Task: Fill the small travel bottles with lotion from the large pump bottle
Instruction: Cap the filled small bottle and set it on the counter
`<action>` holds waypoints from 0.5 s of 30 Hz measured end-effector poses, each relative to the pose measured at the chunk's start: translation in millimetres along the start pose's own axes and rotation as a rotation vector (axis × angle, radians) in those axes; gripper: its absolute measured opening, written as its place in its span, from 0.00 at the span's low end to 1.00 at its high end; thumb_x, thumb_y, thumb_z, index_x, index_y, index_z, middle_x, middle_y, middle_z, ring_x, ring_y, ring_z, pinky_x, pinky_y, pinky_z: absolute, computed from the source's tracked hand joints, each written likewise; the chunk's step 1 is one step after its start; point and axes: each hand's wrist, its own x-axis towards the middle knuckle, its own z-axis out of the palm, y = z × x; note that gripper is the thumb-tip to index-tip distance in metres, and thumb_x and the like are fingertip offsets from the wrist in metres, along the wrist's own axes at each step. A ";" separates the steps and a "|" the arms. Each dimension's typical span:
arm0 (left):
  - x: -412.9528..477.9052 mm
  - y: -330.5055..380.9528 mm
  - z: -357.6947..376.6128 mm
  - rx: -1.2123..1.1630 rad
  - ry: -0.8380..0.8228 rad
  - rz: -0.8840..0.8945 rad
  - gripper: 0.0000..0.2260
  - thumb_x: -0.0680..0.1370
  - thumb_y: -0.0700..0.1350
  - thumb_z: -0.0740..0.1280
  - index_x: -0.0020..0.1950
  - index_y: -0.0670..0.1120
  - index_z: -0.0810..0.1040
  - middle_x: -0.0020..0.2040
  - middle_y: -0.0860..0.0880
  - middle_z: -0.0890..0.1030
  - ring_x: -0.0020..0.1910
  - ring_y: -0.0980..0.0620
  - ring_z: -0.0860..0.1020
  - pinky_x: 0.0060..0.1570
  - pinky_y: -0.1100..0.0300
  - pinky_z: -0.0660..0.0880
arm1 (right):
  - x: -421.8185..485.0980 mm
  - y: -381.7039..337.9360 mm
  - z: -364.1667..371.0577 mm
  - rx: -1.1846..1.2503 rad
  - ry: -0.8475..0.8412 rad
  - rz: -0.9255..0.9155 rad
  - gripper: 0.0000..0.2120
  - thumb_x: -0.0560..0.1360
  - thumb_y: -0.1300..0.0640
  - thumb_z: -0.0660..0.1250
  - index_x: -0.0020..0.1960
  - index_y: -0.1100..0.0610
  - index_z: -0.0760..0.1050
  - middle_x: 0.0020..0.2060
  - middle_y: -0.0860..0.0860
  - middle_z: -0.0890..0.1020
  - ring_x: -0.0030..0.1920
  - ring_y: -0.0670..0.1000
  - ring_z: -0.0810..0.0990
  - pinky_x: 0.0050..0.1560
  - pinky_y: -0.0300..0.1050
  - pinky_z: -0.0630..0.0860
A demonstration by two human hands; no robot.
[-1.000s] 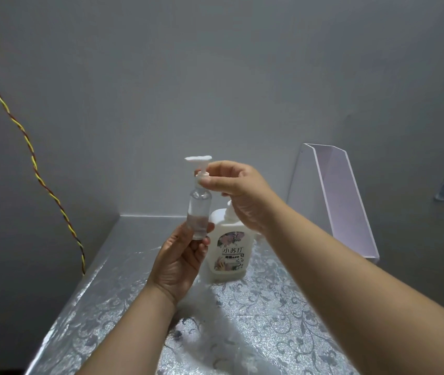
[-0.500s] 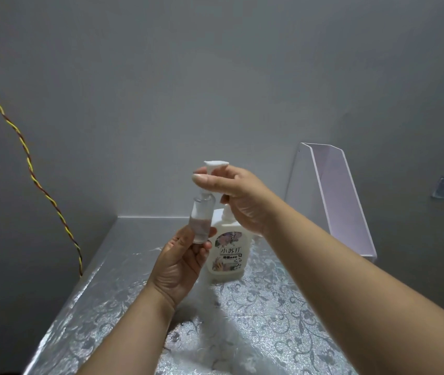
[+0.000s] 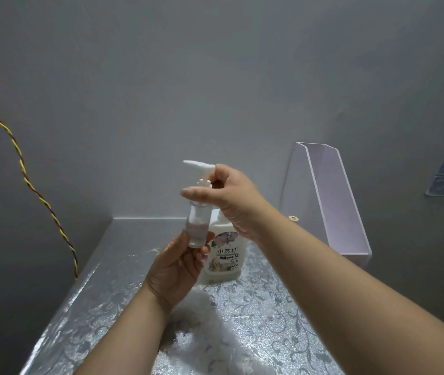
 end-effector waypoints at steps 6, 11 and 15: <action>-0.8 1.2 0.3 -0.032 0.012 -0.020 0.32 0.47 0.49 0.87 0.46 0.38 0.84 0.38 0.41 0.82 0.28 0.53 0.77 0.26 0.65 0.76 | -3.0 -4.2 -8.4 0.107 -0.097 0.015 0.07 0.71 0.66 0.70 0.42 0.56 0.77 0.36 0.50 0.77 0.37 0.45 0.75 0.43 0.37 0.71; -1.5 0.9 1.7 -0.021 0.009 -0.039 0.32 0.46 0.49 0.87 0.45 0.38 0.85 0.38 0.41 0.82 0.28 0.53 0.78 0.26 0.66 0.76 | -0.1 6.6 -3.0 0.066 -0.009 0.018 0.13 0.66 0.61 0.76 0.39 0.54 0.70 0.34 0.47 0.73 0.35 0.45 0.72 0.42 0.39 0.69; -1.1 3.7 0.2 -0.054 -0.009 -0.046 0.31 0.47 0.49 0.87 0.45 0.39 0.85 0.38 0.42 0.81 0.28 0.55 0.78 0.27 0.67 0.76 | -1.5 5.2 -11.1 0.171 -0.058 0.021 0.06 0.70 0.64 0.71 0.43 0.55 0.77 0.38 0.48 0.79 0.39 0.45 0.76 0.49 0.42 0.67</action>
